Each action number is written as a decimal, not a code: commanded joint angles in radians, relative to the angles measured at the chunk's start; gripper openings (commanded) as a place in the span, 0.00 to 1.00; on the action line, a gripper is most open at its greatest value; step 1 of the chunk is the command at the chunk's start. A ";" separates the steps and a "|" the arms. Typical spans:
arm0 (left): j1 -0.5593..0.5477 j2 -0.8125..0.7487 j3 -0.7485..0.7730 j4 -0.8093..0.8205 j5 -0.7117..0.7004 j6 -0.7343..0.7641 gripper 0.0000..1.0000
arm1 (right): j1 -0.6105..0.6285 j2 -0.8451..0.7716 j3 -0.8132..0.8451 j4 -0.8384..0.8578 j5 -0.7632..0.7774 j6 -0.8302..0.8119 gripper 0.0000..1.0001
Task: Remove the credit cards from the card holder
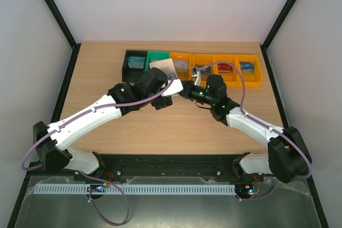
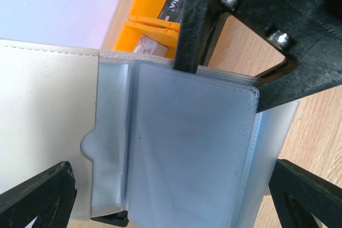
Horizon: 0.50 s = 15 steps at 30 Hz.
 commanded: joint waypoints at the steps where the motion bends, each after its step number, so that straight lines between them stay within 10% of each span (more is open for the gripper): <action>1: 0.036 -0.028 0.034 -0.014 0.003 0.016 0.99 | 0.005 0.008 0.008 0.023 -0.037 -0.005 0.02; 8: 0.124 -0.048 0.131 -0.137 0.436 -0.005 0.99 | 0.005 0.017 0.014 0.019 -0.042 -0.012 0.02; 15: 0.129 -0.008 0.099 -0.078 0.301 0.003 0.99 | 0.005 0.014 0.025 0.013 -0.047 -0.017 0.02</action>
